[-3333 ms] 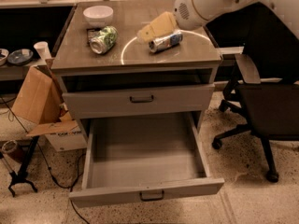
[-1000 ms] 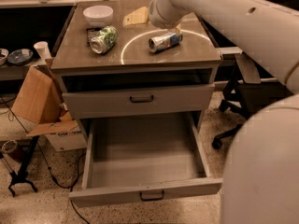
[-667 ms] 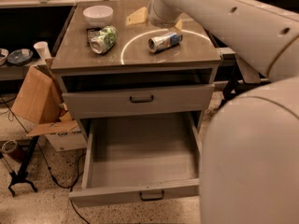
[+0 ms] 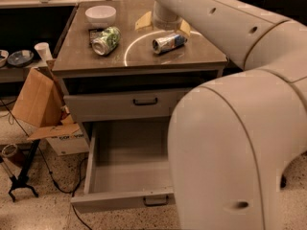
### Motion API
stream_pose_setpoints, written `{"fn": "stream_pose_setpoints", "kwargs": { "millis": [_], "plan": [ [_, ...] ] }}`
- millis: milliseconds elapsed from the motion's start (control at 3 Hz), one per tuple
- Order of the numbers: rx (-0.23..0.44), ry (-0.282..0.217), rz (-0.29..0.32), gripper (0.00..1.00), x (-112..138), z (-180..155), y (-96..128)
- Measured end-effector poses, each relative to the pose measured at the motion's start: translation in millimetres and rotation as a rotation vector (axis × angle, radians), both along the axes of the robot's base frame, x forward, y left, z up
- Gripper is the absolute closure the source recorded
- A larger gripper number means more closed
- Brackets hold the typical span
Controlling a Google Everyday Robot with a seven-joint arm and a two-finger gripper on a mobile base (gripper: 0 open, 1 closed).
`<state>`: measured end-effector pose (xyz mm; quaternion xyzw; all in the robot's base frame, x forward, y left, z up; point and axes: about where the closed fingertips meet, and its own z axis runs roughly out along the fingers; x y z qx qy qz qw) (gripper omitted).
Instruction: Place redbull can into middle drawer
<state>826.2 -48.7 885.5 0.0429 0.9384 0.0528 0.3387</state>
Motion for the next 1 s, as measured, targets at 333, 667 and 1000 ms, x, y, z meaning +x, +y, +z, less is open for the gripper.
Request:
{"fn": "stream_pose_setpoints", "kwargs": {
  "millis": [333, 667, 1000],
  "plan": [
    [-0.009, 0.025, -0.033, 0.0, 9, -11, -3],
    [0.015, 0.028, -0.028, 0.0, 22, -17, -3],
    [0.037, 0.013, -0.006, 0.0, 30, -18, -5]
  ]
}}
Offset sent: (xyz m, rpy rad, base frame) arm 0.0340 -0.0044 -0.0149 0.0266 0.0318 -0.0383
